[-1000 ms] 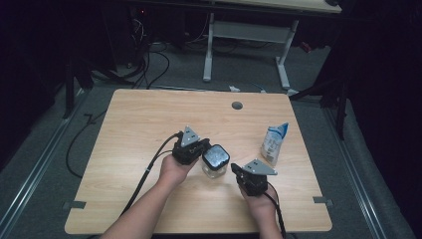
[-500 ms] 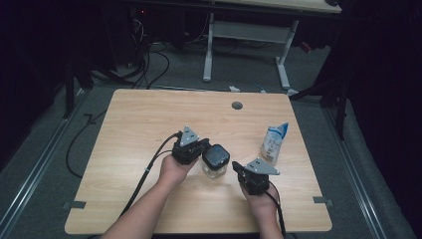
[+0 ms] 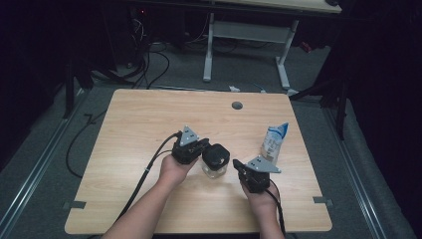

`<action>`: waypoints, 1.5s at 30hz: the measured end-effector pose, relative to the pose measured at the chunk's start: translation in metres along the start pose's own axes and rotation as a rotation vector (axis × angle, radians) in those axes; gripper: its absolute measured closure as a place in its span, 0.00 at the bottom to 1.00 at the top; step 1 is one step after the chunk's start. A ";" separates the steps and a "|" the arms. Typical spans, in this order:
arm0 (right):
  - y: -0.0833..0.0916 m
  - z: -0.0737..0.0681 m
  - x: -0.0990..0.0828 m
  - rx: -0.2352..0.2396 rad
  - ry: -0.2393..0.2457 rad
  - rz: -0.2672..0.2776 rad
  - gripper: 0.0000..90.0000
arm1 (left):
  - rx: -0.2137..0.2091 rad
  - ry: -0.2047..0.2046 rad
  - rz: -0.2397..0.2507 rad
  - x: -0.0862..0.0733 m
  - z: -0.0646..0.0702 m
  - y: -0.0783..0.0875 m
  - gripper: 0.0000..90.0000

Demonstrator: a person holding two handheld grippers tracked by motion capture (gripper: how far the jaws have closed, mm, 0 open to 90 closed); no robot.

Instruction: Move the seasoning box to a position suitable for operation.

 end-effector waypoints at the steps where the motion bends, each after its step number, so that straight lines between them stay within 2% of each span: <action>1: 0.000 0.000 0.000 0.000 0.000 0.001 1.00 | 0.000 0.001 -0.001 0.000 0.000 0.000 1.00; 11: -0.001 -0.002 0.004 0.007 0.010 0.013 1.00 | 0.004 0.001 -0.003 -0.001 -0.001 -0.001 1.00; 20: -0.011 -0.011 0.015 0.041 0.023 0.037 1.00 | 0.005 0.006 -0.001 -0.001 0.000 0.000 1.00; 29: -0.016 -0.014 0.023 0.053 0.034 0.053 1.00 | 0.009 0.004 -0.001 -0.001 0.000 0.003 1.00; 34: -0.016 -0.015 0.024 0.056 0.037 0.056 1.00 | 0.020 0.031 0.011 -0.004 -0.005 0.014 1.00; 37: -0.015 -0.015 0.025 0.058 0.037 0.056 1.00 | 0.032 0.038 0.008 -0.016 -0.008 0.031 1.00; 38: -0.015 -0.015 0.025 0.058 0.037 0.056 1.00 | 0.032 0.038 0.008 -0.016 -0.008 0.031 1.00; 41: -0.014 -0.015 0.025 0.057 0.037 0.058 1.00 | 0.025 0.058 0.005 -0.028 -0.002 0.046 1.00; 42: -0.014 -0.015 0.025 0.057 0.037 0.058 1.00 | 0.025 0.058 0.005 -0.028 -0.002 0.046 1.00; 45: -0.014 -0.016 0.024 0.057 0.036 0.055 1.00 | 0.010 0.058 0.006 -0.033 0.009 0.053 1.00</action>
Point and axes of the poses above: each handheld gripper's, and its own axes: y roughly backward along the jaws, x roughly out of its top, z roughly to its right, the point moved 7 cm from there along -y, roughly forward along the jaws, and after that the axes turned 8 degrees about z, right-handed, at the moved point
